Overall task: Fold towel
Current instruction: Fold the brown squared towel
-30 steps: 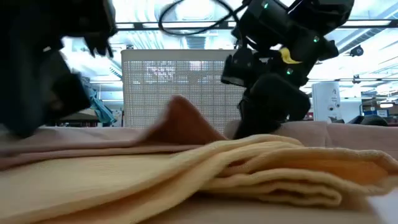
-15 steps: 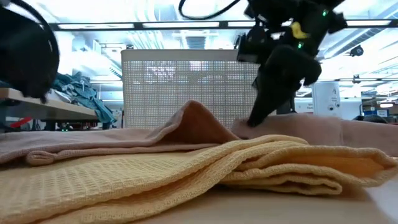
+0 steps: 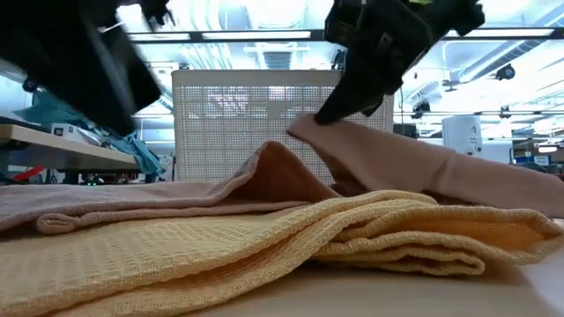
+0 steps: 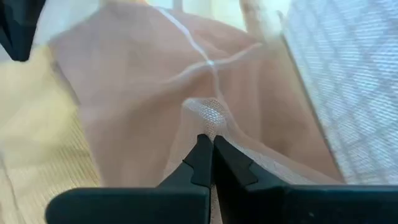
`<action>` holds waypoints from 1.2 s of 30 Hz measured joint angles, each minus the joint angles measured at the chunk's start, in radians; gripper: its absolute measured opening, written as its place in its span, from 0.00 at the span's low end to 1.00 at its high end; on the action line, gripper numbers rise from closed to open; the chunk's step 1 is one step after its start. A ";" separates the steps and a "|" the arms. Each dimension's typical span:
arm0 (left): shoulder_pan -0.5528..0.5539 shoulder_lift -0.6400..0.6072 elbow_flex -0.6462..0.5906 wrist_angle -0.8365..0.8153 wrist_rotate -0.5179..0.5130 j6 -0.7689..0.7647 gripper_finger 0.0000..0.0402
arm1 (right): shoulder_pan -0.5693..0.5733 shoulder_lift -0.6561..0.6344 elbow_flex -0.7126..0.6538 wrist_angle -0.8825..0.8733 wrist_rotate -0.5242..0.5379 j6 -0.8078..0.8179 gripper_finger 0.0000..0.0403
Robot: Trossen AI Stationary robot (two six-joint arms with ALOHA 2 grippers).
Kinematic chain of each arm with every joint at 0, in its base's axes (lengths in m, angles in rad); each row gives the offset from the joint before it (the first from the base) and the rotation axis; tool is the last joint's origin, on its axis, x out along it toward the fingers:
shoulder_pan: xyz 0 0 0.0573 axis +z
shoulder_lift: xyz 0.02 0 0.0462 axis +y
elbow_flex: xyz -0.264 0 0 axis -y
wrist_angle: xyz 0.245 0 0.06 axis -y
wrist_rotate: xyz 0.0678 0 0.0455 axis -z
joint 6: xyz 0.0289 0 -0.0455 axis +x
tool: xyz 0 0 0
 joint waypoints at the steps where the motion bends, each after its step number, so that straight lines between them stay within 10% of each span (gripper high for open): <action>1: 0.011 0.004 0.000 0.005 -0.001 0.026 0.00 | 0.000 0.017 0.001 0.032 -0.009 0.000 0.00; 12: 0.108 0.136 -0.001 0.250 0.024 0.165 0.00 | -0.018 0.236 0.104 0.048 -0.017 0.001 0.00; 20: 0.116 0.290 0.104 0.248 0.233 0.148 0.00 | -0.051 0.303 0.143 -0.040 -0.017 0.000 0.00; 36: 0.057 0.262 0.261 -0.286 0.684 -0.033 0.00 | -0.098 0.255 0.142 -0.315 0.041 -0.072 0.00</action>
